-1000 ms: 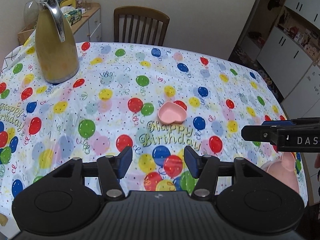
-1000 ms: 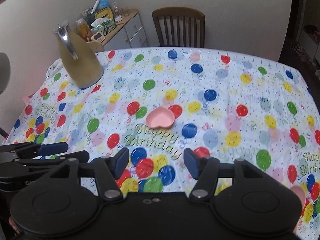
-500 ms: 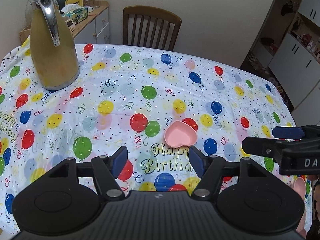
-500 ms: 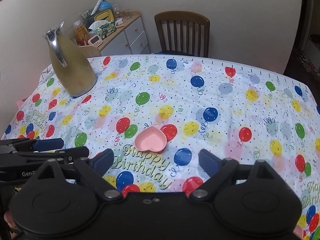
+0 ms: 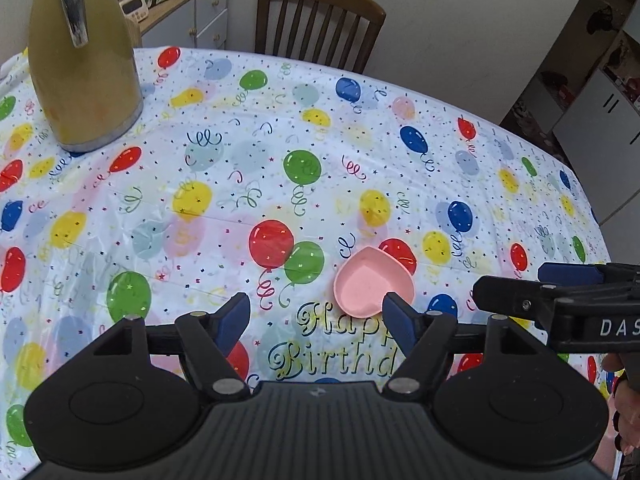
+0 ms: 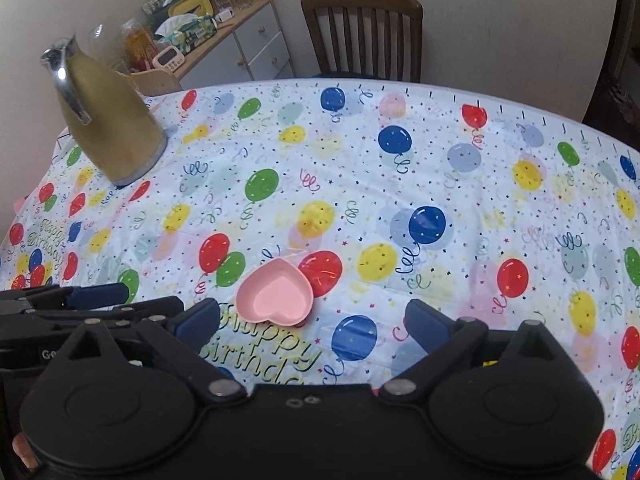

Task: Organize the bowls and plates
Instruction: 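Close both grippers on the rim of the pink heart dish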

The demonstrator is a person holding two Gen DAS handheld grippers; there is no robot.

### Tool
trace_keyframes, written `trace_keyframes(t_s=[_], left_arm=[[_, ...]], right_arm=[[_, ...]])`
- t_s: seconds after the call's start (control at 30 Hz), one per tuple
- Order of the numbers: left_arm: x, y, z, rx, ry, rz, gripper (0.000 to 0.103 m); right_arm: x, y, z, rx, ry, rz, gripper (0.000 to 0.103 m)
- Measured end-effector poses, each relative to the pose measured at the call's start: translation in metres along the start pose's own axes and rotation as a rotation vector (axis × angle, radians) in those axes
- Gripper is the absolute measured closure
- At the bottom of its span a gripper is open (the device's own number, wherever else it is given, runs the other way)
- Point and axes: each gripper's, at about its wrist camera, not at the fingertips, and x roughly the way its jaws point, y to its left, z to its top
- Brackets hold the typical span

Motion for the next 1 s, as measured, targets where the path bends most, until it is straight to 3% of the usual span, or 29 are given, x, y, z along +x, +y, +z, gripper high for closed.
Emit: trace_keyframes(t_s=[0.27, 0.37, 0.6, 0.7, 0.83, 1.0], left_arm=[[0.041, 0.002, 0.002, -0.035, 0.039, -0.024, 0.030], [0.053, 0.001, 0.001, -0.039, 0.045, -0.028, 0.031], [0.072, 0.002, -0.003, -0.056, 0.060, -0.039, 0.034], [0.076, 0.002, -0.002, -0.059, 0.058, -0.050, 0.044], [0.081, 0.003, -0.001, -0.068, 0.063, -0.075, 0.065], [0.086, 0.001, -0.002, -0.060, 0.068, -0.096, 0.078]], right_arm=[[0.048, -0.019, 0.012, 0.117, 0.088, 0.034, 0.011], [0.065, -0.024, 0.011, 0.144, 0.124, 0.035, 0.020], [0.084, -0.019, 0.013, 0.113, 0.147, 0.035, 0.027], [0.089, -0.017, 0.014, 0.101, 0.152, 0.034, 0.035], [0.094, -0.016, 0.012, 0.085, 0.156, 0.059, 0.057], [0.099, -0.007, 0.007, 0.031, 0.171, 0.072, 0.077]])
